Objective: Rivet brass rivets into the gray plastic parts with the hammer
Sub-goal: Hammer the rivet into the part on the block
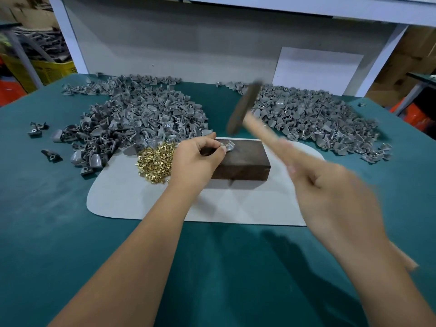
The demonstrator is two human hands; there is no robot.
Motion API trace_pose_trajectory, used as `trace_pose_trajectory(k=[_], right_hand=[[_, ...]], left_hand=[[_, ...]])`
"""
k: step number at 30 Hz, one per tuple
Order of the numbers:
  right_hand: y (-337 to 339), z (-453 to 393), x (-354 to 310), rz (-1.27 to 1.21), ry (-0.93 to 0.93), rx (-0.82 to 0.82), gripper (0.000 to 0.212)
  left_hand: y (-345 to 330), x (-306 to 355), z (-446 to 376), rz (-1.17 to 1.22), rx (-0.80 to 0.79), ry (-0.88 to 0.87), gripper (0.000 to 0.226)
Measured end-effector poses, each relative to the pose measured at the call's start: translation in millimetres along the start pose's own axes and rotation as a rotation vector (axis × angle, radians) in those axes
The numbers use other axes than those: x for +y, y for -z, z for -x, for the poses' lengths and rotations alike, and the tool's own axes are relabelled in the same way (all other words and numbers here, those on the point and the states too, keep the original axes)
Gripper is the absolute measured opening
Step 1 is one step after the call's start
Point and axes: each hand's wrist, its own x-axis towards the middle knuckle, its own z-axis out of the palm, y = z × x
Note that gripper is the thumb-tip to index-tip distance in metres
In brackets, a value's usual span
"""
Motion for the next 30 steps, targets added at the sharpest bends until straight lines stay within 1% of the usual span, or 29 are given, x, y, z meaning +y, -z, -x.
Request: trace_pose_trajectory(k=[2, 3, 5, 9, 12, 15, 17, 20, 24, 28, 30], right_hand=[[-0.6, -1.9, 3.0, 0.029, -0.033, -0.104, 0.04], [0.1, -3.6, 4.1, 0.041, -0.042, -0.106, 0.039], [0.8, -8.1, 3.5, 0.013, -0.04, -0.058, 0.039], [-3.7, -22.9, 3.0, -0.274, -0.089, 0.075, 0.039], [-12.0, -32.9, 6.6, -0.395, -0.163, 0.09, 0.039], [-25.3, -33.7, 17.0, -0.396, -0.23, 0.067, 0.039], [-31.2, -33.1, 25.7, -0.388, -0.263, 0.028, 0.039], [-36.2, -36.2, 36.1, -0.346, -0.303, -0.049, 0.038], [-43.5, -39.3, 39.6, -0.278, -0.343, -0.163, 0.026], [-44.3, -40.0, 39.8, -0.265, -0.372, -0.179, 0.011], [-43.4, -39.7, 40.1, -0.253, -0.388, -0.189, 0.014]], left_hand=[[-0.2, 1.4, 0.4, -0.009, -0.002, 0.016, 0.005], [-0.5, 1.7, 1.2, -0.023, 0.0, 0.017, 0.006], [0.1, 1.8, 2.1, -0.023, 0.004, 0.012, 0.007], [1.0, 2.6, 2.8, -0.029, -0.003, 0.007, 0.005], [1.8, 4.4, 2.9, -0.058, -0.009, 0.002, 0.005], [4.1, 9.2, 2.9, -0.035, -0.025, -0.02, 0.008], [7.6, 12.3, 1.8, -0.009, -0.034, -0.056, 0.011], [12.9, 14.8, 1.0, 0.068, -0.039, -0.093, 0.01], [16.3, 20.9, 3.3, 0.14, -0.048, -0.095, 0.014], [15.3, 23.8, 5.3, 0.163, -0.069, -0.095, 0.007], [14.6, 23.8, 5.5, 0.186, -0.08, -0.101, 0.006]])
